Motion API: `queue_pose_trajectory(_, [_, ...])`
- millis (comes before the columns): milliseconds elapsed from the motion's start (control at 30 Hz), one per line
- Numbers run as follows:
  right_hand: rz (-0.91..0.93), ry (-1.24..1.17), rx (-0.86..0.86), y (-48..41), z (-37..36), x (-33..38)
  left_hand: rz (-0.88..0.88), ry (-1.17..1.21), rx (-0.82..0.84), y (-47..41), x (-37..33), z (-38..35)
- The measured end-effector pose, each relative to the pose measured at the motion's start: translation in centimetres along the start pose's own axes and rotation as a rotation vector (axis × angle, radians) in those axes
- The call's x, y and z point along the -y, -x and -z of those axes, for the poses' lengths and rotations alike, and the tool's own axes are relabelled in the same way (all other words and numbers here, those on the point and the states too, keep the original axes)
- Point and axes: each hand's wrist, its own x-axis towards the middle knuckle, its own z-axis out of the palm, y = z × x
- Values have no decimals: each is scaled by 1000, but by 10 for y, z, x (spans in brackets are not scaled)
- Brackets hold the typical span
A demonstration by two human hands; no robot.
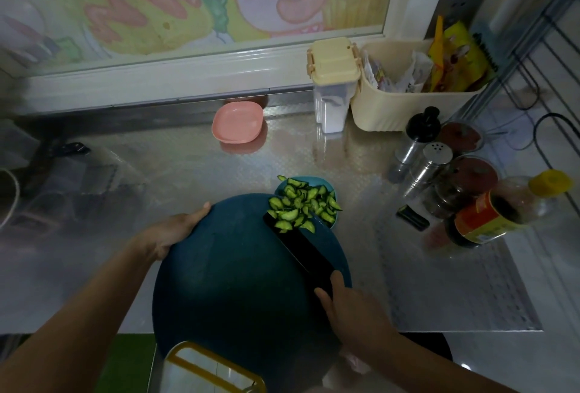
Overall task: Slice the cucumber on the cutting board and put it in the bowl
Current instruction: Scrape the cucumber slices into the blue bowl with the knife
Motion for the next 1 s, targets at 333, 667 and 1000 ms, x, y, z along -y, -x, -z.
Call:
queue_pose_trajectory(333, [73, -80, -61, -5, -1, -24, 24, 16, -61, 7, 9, 16])
queue_pose_trajectory(667, [184, -269, 84, -2, 10, -35, 13, 8, -47, 12, -2, 14])
queue_pose_trajectory(1000, [221, -264, 51, -27, 7, -68, 27, -11, -80, 10, -9, 18])
